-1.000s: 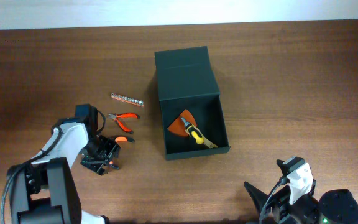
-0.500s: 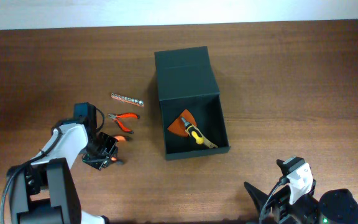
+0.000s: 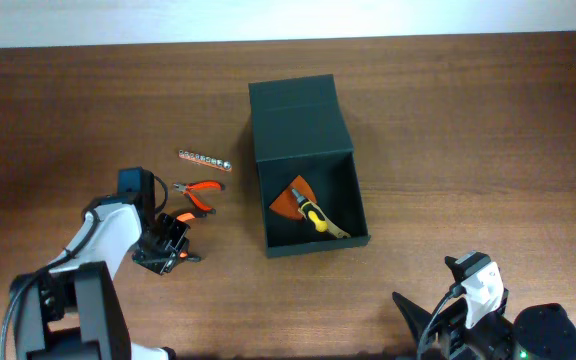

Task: Pack container
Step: 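Carry the pliers into the green box and open the left gripper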

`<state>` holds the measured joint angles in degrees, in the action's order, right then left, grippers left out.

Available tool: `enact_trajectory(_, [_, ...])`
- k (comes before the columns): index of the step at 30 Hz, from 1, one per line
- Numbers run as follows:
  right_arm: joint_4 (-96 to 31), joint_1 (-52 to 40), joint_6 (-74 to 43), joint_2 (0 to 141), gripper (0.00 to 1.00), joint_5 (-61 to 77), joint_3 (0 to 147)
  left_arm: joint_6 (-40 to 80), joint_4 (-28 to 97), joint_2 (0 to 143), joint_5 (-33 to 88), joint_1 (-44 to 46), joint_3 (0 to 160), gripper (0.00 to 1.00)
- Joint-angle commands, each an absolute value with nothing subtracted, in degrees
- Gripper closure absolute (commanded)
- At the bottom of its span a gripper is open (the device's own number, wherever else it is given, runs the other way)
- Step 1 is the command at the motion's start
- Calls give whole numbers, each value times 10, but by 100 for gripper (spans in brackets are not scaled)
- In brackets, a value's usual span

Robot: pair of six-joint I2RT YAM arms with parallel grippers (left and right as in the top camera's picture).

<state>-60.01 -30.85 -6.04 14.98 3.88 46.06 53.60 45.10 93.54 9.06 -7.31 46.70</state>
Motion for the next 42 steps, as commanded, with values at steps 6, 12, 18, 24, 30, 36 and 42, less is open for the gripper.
enact_trajectory(6, [-598, -311, -65, 145, 1, 32, 459, 533, 443, 767, 94, -51, 455, 98])
enact_trajectory(12, [-598, -311, -65, 145, 1, 32, 459, 534, 443, 646, 95, 15, 469, 99])
enact_trajectory(18, [-598, -311, -65, 145, 1, 32, 459, 571, 443, 661, 96, 134, 532, 98])
enact_trajectory(24, [-598, -311, -65, 145, 1, 32, 459, 661, 443, 763, 71, 256, 622, 98])
enact_trajectory(30, [-598, -311, -65, 145, 1, 32, 459, 739, 441, 879, 73, 331, 700, 98])
enact_trajectory(36, [-598, -311, -65, 145, 1, 32, 459, 786, 427, 957, 89, 359, 730, 98])
enact_trajectory(42, [-598, -311, -65, 145, 1, 32, 459, 836, 420, 996, 112, 368, 730, 98])
